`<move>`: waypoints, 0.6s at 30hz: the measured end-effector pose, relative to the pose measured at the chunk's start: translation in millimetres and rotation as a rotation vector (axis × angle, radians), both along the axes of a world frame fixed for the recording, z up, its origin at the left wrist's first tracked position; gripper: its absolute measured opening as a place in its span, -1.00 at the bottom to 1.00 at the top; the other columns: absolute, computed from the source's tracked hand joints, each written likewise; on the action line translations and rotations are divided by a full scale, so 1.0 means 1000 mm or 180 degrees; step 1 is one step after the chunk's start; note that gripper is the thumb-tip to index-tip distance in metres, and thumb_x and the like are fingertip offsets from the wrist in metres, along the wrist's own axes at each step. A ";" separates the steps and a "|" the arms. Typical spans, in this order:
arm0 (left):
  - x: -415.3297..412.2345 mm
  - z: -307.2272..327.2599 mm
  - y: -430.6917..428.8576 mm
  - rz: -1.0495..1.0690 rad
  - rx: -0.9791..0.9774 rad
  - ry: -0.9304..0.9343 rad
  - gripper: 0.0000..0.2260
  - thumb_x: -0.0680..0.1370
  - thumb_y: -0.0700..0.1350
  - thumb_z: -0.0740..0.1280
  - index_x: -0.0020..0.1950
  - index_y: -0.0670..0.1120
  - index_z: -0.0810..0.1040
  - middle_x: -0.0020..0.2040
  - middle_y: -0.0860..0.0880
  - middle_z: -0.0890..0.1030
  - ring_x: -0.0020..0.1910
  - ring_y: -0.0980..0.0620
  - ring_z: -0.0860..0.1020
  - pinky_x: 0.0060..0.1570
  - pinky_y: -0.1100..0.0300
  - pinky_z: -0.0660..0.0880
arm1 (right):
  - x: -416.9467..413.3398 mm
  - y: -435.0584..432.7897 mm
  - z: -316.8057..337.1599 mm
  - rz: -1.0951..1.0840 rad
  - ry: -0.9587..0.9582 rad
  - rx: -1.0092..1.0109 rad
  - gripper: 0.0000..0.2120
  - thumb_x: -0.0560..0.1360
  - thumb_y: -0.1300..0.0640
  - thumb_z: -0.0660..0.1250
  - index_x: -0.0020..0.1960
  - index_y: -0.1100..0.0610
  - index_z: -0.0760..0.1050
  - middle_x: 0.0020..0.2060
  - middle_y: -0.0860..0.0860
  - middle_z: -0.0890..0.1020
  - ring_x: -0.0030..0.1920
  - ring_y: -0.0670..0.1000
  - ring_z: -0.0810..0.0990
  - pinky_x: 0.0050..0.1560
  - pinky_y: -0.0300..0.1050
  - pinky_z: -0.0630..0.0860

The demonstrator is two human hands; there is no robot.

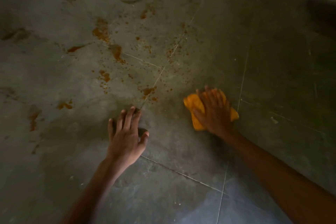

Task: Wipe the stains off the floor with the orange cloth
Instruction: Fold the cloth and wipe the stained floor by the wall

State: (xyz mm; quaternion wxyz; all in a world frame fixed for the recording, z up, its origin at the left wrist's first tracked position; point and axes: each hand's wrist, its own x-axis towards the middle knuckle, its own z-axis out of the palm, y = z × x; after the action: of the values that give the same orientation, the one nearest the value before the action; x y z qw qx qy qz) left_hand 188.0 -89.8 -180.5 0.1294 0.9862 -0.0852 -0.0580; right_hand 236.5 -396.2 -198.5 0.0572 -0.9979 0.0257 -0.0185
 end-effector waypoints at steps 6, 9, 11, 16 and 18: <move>0.008 0.020 -0.003 0.0041 0.0396 0.0150 -0.38 0.53 0.18 0.24 0.52 0.01 0.15 0.53 0.01 0.19 0.47 -0.09 0.23 0.35 -0.12 0.28 | 0.007 0.115 0.009 0.0692 0.0068 -0.0174 -0.27 0.48 -0.37 -0.01 0.58 -0.11 0.12 0.57 0.03 0.22 0.58 0.23 0.10 0.43 0.39 0.13; 0.004 0.034 0.005 0.0343 0.0528 0.0102 -0.48 0.50 0.15 0.30 0.41 0.03 0.29 0.38 0.03 0.34 0.33 -0.06 0.35 0.22 -0.05 0.33 | -0.062 0.080 0.007 0.1173 0.0167 -0.0231 -0.25 0.44 -0.35 0.14 0.58 -0.19 0.10 0.60 -0.05 0.18 0.60 0.15 0.08 0.41 0.30 0.21; -0.001 0.034 0.014 0.0386 0.0476 0.0215 -0.44 0.50 0.19 0.29 0.44 0.06 0.24 0.42 0.03 0.29 0.36 -0.07 0.31 0.23 -0.06 0.33 | -0.046 0.050 0.001 0.0909 0.0110 -0.0312 -0.26 0.44 -0.34 0.13 0.58 -0.17 0.15 0.58 -0.02 0.24 0.58 0.17 0.13 0.39 0.35 0.24; 0.005 0.020 0.041 0.0482 0.0381 0.0479 -0.18 0.41 0.42 0.24 0.54 0.08 0.08 0.51 0.05 0.13 0.44 -0.10 0.18 0.28 -0.12 0.35 | 0.082 0.146 0.008 -0.0468 0.0411 0.0177 -0.27 0.55 -0.36 -0.04 0.61 0.00 0.07 0.61 0.11 0.09 0.59 0.29 -0.04 0.43 0.53 -0.04; 0.007 0.021 0.043 0.0504 0.0292 0.0459 -0.18 0.38 0.43 0.27 0.53 0.10 0.11 0.51 0.07 0.14 0.43 -0.11 0.19 0.26 -0.13 0.37 | 0.073 0.204 0.011 0.0203 0.0354 0.0084 -0.28 0.55 -0.33 -0.02 0.61 0.00 0.03 0.61 0.11 0.08 0.59 0.29 -0.05 0.43 0.53 -0.06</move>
State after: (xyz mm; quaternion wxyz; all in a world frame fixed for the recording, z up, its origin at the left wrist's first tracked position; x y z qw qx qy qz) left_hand 194.8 -46.5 -159.3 0.0941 0.9880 0.0053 -0.1223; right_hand 309.9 -192.0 -187.6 0.0694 -0.9968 -0.0027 0.0391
